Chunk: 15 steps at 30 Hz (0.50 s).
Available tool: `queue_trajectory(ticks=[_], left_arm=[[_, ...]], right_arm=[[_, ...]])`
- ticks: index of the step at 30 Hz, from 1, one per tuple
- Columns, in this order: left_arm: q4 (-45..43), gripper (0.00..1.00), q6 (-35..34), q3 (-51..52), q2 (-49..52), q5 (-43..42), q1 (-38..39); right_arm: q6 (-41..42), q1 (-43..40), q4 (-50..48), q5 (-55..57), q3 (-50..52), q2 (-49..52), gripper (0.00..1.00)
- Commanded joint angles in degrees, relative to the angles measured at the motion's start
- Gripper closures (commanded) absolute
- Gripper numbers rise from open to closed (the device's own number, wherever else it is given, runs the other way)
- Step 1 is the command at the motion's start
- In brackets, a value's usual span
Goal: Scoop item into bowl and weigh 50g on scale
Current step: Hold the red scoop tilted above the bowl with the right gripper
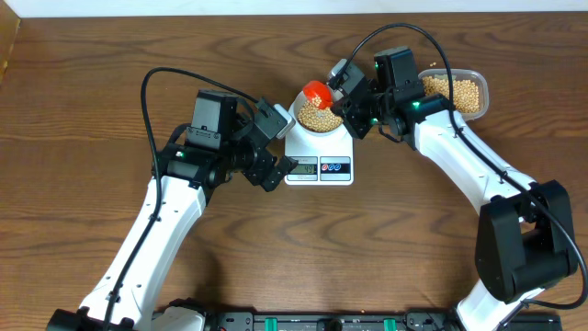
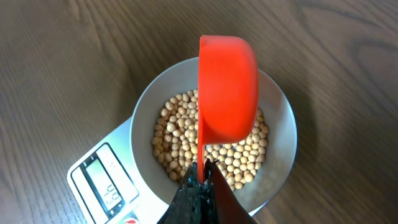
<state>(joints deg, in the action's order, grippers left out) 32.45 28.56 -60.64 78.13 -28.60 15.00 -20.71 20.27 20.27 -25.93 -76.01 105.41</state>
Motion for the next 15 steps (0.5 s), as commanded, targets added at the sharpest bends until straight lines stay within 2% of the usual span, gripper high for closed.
queue_trajectory(ticks=[1, 15], left_arm=[[0.09, 0.05, 0.57, 0.42, 0.04, -0.33, 0.02], [0.09, 0.05, 0.57, 0.42, 0.04, -0.33, 0.02]], right_arm=[[0.52, 0.07, 0.04, 0.13, 0.00, 0.35, 0.99], [2.78, 0.07, -0.48, 0.92, 0.00, 0.24, 0.99]])
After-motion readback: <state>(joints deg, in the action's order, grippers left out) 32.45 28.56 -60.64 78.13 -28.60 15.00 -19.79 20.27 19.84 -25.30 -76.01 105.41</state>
